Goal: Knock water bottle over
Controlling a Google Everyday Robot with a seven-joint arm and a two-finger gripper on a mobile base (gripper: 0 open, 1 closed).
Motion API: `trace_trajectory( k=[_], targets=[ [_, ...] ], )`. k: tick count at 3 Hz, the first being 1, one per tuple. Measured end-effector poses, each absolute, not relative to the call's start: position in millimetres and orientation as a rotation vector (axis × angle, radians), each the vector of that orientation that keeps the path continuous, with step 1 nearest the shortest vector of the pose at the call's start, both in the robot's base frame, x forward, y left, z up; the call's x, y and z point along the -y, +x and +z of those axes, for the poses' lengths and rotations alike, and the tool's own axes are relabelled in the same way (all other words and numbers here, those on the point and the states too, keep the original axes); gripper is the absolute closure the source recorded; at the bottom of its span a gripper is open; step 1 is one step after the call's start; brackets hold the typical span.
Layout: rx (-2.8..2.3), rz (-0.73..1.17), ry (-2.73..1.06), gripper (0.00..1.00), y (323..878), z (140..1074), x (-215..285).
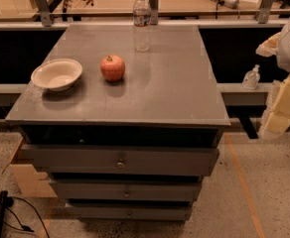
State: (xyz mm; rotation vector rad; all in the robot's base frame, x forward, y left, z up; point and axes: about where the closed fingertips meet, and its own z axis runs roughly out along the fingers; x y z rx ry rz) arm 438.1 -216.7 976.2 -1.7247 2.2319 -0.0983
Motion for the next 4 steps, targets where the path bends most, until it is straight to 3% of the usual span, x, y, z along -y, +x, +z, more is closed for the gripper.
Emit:
trace_trajectory(
  k=[2,4],
  targets=[
    [-2.179,-0.024,-1.643,0.00,465.4,979.8,202.3],
    [-1.975,0.348,-1.360,0.00,555.0,953.7,139.1]
  ],
)
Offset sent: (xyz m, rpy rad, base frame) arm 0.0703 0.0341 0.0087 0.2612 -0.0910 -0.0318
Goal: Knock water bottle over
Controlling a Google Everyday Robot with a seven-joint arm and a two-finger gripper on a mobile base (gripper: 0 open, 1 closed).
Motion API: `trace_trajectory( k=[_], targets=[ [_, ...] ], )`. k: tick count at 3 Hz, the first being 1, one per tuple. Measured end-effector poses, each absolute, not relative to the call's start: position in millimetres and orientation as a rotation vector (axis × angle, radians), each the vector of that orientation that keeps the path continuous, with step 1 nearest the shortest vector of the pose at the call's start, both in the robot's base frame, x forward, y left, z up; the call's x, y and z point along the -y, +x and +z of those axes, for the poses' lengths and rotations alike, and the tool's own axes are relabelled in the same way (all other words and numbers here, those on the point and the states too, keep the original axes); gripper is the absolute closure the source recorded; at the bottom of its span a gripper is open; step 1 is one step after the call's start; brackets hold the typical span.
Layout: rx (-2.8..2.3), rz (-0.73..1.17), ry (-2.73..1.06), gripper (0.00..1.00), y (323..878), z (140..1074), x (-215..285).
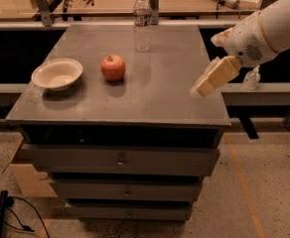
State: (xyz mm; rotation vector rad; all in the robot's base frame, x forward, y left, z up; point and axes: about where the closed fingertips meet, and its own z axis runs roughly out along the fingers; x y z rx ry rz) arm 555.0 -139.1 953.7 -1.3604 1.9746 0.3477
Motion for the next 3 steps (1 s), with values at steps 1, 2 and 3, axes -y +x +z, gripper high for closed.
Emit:
trace_trajectory(
  k=[1,2,3],
  targets=[
    [-1.927,0.470,-1.143,0.00,582.2,937.5,130.7],
    [-1.891,0.433,-1.081,0.00,598.6,948.8,131.8],
    [-1.891,0.432,-1.081,0.00,598.6,948.8,131.8]
  ],
)
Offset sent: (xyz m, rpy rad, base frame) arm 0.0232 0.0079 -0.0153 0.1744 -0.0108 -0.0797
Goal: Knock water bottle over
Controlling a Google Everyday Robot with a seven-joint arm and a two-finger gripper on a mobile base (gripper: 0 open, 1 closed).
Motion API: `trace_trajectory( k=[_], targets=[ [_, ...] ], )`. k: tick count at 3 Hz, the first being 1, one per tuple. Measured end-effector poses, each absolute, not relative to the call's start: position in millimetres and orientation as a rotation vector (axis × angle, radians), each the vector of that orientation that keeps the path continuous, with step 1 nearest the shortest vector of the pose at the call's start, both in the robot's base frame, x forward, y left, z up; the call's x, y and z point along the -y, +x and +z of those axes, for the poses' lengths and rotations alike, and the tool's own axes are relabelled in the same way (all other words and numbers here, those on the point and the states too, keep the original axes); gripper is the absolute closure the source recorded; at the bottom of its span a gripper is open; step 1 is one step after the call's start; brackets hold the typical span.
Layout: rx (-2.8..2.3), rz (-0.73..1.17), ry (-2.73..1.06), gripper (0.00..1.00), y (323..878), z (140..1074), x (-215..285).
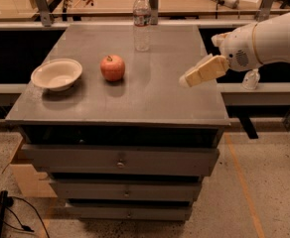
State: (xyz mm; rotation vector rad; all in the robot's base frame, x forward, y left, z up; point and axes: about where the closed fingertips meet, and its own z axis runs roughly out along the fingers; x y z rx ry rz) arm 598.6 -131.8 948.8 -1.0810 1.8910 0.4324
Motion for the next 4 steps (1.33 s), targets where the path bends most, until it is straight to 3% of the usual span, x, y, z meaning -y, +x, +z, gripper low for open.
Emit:
trace_trajectory(
  k=[1,4],
  targets=[
    [-1.853,0.417,-1.038,0.00,626.9,943.8,126.1],
    [-1.681,0.450,-0.953,0.00,789.8,909.5,69.3]
  ],
)
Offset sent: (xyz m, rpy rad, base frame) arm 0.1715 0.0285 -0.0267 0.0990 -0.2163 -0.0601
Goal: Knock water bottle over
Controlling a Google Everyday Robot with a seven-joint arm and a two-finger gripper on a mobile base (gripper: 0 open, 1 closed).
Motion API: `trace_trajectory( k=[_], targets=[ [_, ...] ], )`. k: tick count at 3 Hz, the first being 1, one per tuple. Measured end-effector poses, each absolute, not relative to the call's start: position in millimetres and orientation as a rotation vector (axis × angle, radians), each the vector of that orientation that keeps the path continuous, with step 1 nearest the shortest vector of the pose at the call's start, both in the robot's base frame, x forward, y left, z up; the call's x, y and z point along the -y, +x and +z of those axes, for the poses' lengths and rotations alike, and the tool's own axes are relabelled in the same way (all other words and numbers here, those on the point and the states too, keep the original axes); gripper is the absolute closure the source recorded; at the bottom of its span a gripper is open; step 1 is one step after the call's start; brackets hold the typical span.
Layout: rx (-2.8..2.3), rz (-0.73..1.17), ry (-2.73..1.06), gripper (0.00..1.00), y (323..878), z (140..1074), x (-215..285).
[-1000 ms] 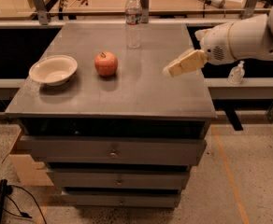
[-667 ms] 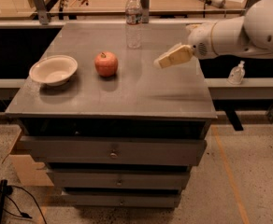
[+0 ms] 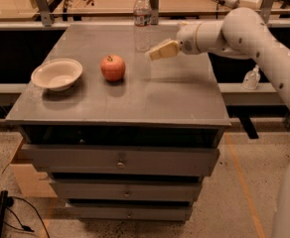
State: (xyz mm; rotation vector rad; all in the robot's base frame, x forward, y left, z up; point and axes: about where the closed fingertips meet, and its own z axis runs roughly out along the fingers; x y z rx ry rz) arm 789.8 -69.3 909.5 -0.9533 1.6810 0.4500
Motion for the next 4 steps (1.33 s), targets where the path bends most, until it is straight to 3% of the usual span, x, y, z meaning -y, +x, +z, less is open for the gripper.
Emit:
trace_trajectory(
  k=[4],
  targets=[
    [-1.575,0.352,-0.673,0.00,915.4,908.4,9.3]
  ],
)
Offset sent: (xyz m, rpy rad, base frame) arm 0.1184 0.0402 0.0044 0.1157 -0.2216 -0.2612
